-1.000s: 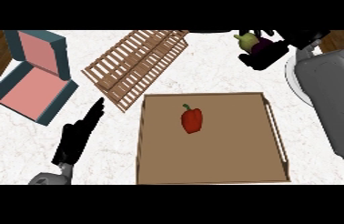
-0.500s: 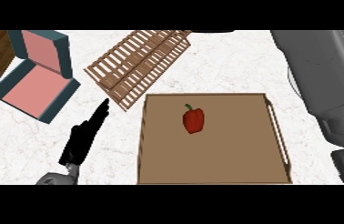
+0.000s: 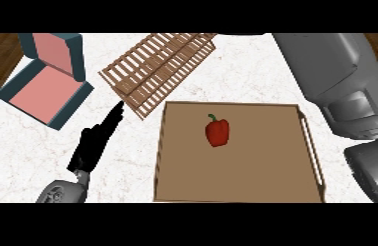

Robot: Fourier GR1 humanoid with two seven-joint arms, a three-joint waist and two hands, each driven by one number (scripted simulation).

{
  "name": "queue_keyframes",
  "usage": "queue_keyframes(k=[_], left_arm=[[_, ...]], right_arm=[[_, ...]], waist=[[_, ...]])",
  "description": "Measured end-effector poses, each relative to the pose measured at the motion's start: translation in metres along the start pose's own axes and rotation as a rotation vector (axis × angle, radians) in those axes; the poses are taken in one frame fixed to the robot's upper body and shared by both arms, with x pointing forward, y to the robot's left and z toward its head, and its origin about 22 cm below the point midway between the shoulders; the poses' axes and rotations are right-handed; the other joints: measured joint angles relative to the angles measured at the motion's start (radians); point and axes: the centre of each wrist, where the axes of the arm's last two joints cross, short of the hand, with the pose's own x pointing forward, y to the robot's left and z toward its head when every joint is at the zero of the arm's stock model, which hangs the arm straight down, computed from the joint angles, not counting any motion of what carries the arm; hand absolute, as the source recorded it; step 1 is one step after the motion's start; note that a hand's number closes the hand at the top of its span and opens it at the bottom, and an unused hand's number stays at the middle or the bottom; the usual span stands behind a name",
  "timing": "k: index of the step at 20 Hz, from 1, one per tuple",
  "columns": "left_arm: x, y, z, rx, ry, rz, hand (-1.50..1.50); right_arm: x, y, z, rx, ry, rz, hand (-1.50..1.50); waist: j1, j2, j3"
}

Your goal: Pick the eggplant from the tray and place it in the tiered shelf

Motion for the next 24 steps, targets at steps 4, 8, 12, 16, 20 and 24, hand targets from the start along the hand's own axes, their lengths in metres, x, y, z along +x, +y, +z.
queue_keyframes(k=[4,8,12,16,20,24], left_arm=[[0.001,-0.001,0.000,-0.008,-0.007,-0.001,0.00],[0.003,0.002,-0.001,-0.014,-0.017,-0.002,0.00],[0.003,0.000,-0.003,-0.021,-0.020,-0.010,0.00],[0.005,-0.004,-0.004,-0.035,-0.030,-0.011,0.00],[0.005,-0.006,-0.004,-0.039,-0.042,-0.011,0.00],[0.007,-0.005,-0.005,-0.038,-0.043,-0.014,0.00]], right_arm=[[0.007,0.017,-0.007,0.028,-0.022,0.031,1.50],[0.016,0.034,-0.011,0.074,-0.032,0.052,1.50],[0.021,0.059,-0.011,0.124,-0.022,0.070,1.50],[0.024,0.071,-0.011,0.193,-0.012,0.012,1.50],[0.015,0.092,-0.006,0.283,0.072,-0.298,-1.50],[0.011,0.105,-0.003,0.323,0.115,-0.556,-1.50]], waist=[[0.013,0.005,-0.001],[0.026,0.012,-0.001],[0.034,0.017,-0.002],[0.047,0.022,-0.002],[0.053,0.025,0.000],[0.057,0.027,0.000]])
